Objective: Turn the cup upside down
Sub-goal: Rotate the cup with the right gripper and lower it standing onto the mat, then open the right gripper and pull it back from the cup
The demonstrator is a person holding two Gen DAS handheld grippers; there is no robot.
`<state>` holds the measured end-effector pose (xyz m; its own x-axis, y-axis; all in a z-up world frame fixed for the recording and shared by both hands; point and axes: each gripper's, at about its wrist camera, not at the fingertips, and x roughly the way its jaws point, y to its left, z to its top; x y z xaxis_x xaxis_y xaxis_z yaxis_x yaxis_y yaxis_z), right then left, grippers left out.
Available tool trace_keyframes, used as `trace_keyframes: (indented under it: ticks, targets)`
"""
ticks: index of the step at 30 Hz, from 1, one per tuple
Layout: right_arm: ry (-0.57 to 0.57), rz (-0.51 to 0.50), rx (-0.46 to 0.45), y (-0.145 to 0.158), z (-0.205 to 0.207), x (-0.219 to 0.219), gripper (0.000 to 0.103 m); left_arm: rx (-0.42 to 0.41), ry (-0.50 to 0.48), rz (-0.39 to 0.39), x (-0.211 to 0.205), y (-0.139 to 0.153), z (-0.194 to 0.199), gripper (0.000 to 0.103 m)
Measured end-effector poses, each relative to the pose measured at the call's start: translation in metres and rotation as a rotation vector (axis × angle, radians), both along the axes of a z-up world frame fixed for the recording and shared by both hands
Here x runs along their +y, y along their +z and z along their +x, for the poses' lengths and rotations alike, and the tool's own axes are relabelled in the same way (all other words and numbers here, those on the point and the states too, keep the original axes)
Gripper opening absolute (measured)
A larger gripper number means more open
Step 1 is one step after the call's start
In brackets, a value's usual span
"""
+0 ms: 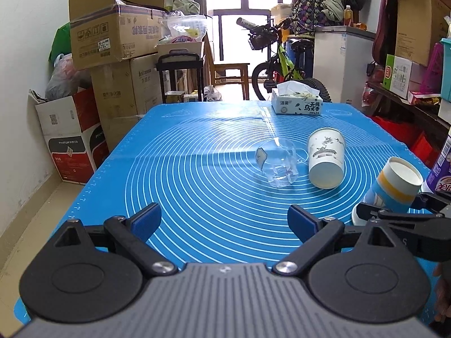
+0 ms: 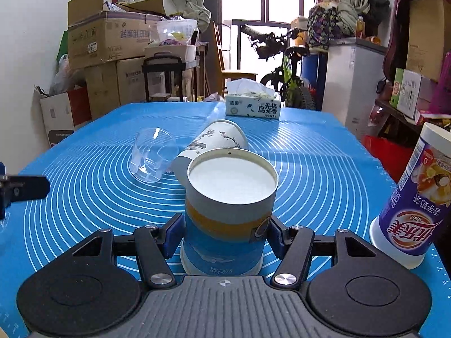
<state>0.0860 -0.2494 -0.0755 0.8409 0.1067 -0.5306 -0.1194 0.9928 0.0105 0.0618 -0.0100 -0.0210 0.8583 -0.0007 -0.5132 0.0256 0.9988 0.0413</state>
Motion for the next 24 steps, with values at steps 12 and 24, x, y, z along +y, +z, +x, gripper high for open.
trace_keyframes:
  ticks: [12, 24]
  targets:
    - [0.024, -0.035, 0.009, 0.004, 0.006, 0.009, 0.078, 0.004, -0.004, 0.007, -0.004, 0.0, -0.003, 0.095]
    - [-0.013, -0.037, -0.031, 0.037, -0.047, -0.005, 0.103, 0.015, -0.021, -0.005, -0.011, 0.003, -0.018, 0.095]
